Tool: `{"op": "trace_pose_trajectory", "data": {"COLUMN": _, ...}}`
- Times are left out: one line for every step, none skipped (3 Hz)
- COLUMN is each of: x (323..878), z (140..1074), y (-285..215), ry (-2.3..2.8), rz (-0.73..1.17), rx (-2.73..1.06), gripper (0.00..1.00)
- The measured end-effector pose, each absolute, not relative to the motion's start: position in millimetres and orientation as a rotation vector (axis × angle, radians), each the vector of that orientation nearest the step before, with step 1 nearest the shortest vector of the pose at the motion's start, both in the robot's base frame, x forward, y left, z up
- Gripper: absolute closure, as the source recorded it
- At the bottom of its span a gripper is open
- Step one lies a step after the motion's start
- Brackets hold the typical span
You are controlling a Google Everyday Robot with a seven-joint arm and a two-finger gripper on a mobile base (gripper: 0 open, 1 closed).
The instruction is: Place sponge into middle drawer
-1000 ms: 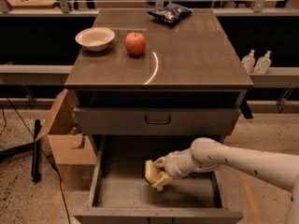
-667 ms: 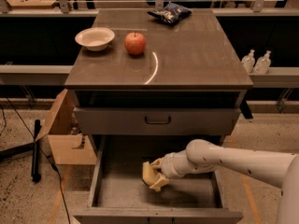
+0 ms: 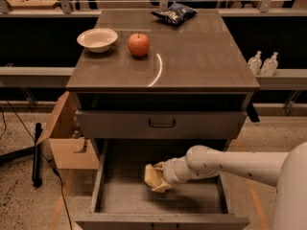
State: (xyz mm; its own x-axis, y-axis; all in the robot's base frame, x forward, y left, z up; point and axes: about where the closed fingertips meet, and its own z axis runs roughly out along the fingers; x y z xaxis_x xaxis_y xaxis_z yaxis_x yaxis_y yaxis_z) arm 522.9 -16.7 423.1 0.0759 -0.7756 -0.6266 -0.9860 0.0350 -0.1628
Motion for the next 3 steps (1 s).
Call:
{"op": "trace_pose_trajectory", "data": {"x": 527.7, "z": 426.3, "y": -28.9, "ry": 1.787, "rz": 0.449, "rx": -1.762, "gripper": 0.15}}
{"op": "trace_pose_trajectory", "data": {"x": 534.2, "z": 435.3, "y": -48.2, "ry": 1.829, "rz": 0.395, "rx": -1.749, "gripper": 0.37}}
{"op": "trace_pose_trajectory", "data": {"x": 545.9, "z": 448.2, "y": -80.6, "ry": 1.901, "rz": 0.302, "rx": -1.700, "gripper": 0.61}}
